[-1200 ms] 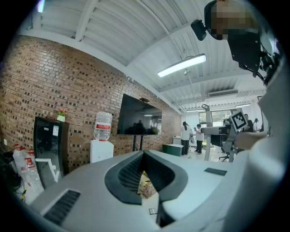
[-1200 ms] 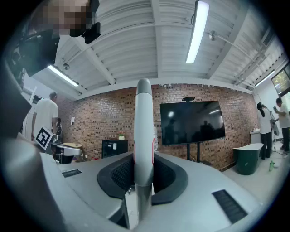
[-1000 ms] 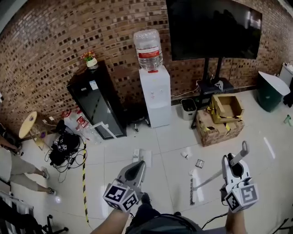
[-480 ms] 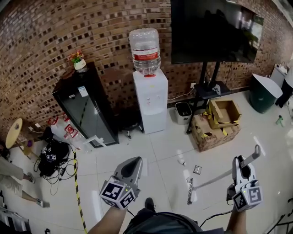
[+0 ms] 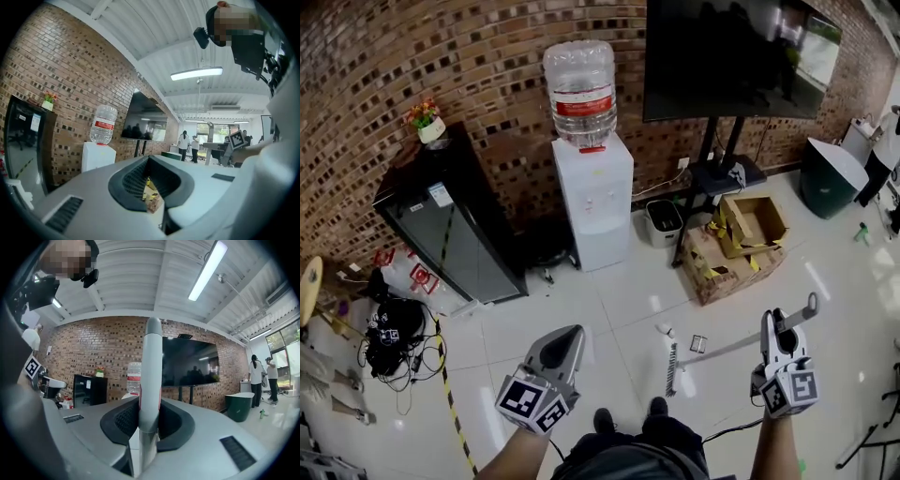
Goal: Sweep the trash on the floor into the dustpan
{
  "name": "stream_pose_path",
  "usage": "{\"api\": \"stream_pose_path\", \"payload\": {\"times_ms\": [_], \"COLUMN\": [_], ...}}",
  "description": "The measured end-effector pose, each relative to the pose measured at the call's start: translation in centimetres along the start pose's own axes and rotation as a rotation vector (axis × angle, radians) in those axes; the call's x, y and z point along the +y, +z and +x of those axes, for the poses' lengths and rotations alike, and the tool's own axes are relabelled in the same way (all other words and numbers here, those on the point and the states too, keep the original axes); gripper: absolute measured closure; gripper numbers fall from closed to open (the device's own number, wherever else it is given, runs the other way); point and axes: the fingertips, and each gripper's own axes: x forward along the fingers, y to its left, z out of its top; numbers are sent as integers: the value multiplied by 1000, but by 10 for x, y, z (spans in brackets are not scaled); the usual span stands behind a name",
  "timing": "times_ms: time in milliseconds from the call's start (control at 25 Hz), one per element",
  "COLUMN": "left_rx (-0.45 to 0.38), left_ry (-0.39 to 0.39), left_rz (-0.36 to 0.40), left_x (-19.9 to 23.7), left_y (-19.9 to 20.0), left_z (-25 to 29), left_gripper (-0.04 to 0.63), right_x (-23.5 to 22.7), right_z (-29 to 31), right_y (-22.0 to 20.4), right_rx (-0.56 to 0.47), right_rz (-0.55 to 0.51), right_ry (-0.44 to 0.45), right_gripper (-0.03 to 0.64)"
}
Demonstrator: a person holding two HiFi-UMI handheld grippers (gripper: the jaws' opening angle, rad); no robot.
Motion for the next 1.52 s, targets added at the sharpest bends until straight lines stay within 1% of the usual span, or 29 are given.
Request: {"api": "stream_pose_path", "payload": {"times_ms": [80, 240, 360, 480, 560, 680, 760, 840, 1000, 1160, 1280, 1440, 1520], "left_rx": [3, 22, 50, 96, 107, 127, 139, 135, 146, 179, 195, 259, 276], "left_ry": [9, 35, 74, 110, 135, 159, 152, 141, 153, 151, 138, 134, 129], "left_rz": [19, 29, -6, -34, -53, -54, -49, -43, -58, -59, -53, -51, -55], "left_x": [6, 9, 12, 13, 13, 15, 18, 23, 41, 56, 63, 76, 79], "left_y": [-9, -26, -35, -54, -66, -84, -95, -105, -132, -159, -181, -218, -228], "left_z": [27, 89, 132, 178, 206, 243, 264, 280, 314, 344, 371, 399, 411], "left_gripper": [595, 594, 594, 594, 594, 594, 594, 594, 594, 594, 594, 594, 592], "right_x": [-15, -53, -83, -124, -150, -178, -192, -203, -221, -224, -232, -231, -230], "right_z": [29, 72, 109, 140, 161, 190, 203, 215, 239, 267, 285, 300, 303], "right_y": [-17, -53, -70, -96, -113, -138, -158, -178, -218, -250, -271, -298, -307], "right_rx": [18, 29, 38, 69, 83, 89, 105, 120, 154, 176, 202, 221, 239], "right_rz": [4, 16, 16, 36, 39, 23, 5, -12, -27, -39, -72, -102, -113], "right_ry": [3, 23, 41, 22, 21, 41, 35, 29, -1, 10, 16, 14, 13], "right_gripper": [538, 538, 539, 540, 538, 539, 540, 541, 541, 541, 541, 541, 541]}}
